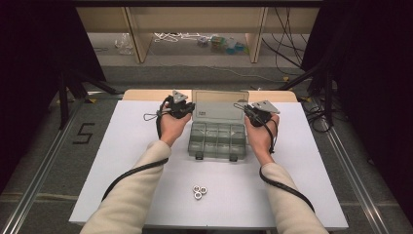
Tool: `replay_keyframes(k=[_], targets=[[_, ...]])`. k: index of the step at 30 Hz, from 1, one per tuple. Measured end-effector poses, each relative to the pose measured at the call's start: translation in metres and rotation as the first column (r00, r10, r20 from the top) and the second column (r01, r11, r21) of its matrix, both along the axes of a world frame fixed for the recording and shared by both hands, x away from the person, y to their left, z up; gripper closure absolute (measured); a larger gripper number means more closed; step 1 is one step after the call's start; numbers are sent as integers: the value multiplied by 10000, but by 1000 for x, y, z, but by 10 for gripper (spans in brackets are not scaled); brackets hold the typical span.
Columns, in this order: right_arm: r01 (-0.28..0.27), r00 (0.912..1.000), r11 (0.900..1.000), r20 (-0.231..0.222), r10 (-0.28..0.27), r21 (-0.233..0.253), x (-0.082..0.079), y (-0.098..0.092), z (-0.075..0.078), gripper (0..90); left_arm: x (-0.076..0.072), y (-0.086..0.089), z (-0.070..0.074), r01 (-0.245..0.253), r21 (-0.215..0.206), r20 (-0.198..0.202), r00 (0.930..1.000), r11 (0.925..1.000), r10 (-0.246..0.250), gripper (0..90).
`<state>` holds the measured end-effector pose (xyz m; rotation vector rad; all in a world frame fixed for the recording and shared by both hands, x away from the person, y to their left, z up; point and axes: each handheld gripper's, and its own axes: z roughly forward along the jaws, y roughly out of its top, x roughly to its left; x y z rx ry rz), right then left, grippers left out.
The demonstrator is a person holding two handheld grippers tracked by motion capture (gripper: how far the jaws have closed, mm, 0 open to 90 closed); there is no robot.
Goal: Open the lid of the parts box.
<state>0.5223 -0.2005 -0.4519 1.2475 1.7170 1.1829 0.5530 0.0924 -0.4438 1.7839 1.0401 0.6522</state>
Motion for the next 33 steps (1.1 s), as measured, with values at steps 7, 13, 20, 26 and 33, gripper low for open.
replay_keyframes(k=[7,13,20,26,33], targets=[[-56,10000,10000,-61,56,4,1,0,-3,843,1,0,-2,-2,66,-48,10000,10000,2,826],[6,9995,10000,-320,-7,-49,1,0,-4,841,2,0,-4,-9,109,-147,9999,9999,10,826],[-51,9995,9999,-324,47,-120,2,0,-5,841,2,-1,-6,-33,95,-272,9996,9999,36,826],[-19,9989,10000,-468,15,-86,2,1,-6,840,3,-1,-8,-26,55,-318,9995,10000,28,826],[-46,9978,9999,-666,36,-153,2,0,-7,836,3,-1,-9,21,301,-396,9992,9995,-9,825]])
